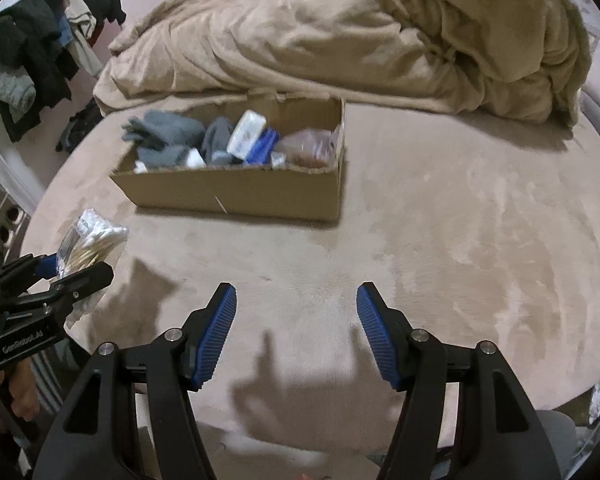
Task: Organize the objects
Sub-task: 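Grasp the cotton swab bag with the left tool, then lower the cotton swab bag back onto the bed and open the left tool, then close the right tool on the cotton swab bag and lift it, then carry the cotton swab bag into the box and open the right tool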
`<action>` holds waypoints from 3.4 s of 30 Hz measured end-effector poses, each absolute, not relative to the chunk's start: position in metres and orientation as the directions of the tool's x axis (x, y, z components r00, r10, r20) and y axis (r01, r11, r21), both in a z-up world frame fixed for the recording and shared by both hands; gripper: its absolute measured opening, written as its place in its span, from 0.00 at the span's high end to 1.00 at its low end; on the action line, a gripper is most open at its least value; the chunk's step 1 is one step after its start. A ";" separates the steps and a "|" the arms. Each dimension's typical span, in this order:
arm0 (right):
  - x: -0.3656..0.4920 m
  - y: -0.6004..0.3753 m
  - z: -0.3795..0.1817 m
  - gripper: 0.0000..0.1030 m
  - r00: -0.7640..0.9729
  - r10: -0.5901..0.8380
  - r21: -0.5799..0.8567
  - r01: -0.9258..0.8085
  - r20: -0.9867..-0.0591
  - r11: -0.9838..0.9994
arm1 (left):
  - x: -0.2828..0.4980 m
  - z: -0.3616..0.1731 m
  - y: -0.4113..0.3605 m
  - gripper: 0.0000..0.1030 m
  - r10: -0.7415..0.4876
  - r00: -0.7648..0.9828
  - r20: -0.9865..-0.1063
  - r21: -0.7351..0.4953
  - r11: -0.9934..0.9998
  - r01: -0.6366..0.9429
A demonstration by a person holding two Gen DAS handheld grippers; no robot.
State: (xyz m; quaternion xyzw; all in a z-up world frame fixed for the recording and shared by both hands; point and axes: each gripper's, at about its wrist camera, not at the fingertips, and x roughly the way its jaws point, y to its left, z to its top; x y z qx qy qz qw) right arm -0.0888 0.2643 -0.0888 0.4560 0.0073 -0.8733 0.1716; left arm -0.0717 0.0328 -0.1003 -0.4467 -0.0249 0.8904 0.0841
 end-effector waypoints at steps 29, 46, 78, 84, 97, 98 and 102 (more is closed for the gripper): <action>-0.135 0.285 0.028 0.36 -0.701 -0.365 0.188 0.319 -0.613 -0.929 | -0.140 0.014 0.084 0.46 0.236 -0.712 -0.662 -0.096 -0.968 -0.232; -0.153 0.315 -0.122 0.36 -0.525 -0.273 0.204 0.185 -0.806 -0.961 | -0.139 -0.132 0.053 0.52 0.166 -0.521 -0.837 -0.131 -0.986 -0.104; -0.111 0.129 -0.156 0.20 -0.341 -0.318 0.168 0.402 -0.885 -0.900 | -0.073 -0.154 -0.104 0.43 0.168 -0.528 -0.832 -0.219 -0.975 0.035; -0.107 0.115 -0.163 0.38 -0.309 -0.368 0.215 0.432 -0.877 -0.876 | -0.071 -0.159 -0.108 0.43 0.199 -0.528 -0.826 -0.263 -0.964 0.047; -0.100 0.148 -0.111 0.62 -0.412 -0.414 0.229 0.428 -0.812 -0.874 | -0.070 -0.124 -0.080 0.43 0.194 -0.565 -0.802 -0.251 -0.968 0.023; -0.101 0.152 -0.104 0.62 -0.428 -0.414 0.225 0.426 -0.803 -0.876 | -0.071 -0.121 -0.075 0.43 0.195 -0.569 -0.799 -0.249 -0.968 0.019; -0.104 0.174 -0.075 0.62 -0.491 -0.424 0.223 0.416 -0.761 -0.881 | -0.079 -0.109 -0.057 0.43 0.204 -0.571 -0.796 -0.245 -0.969 -0.004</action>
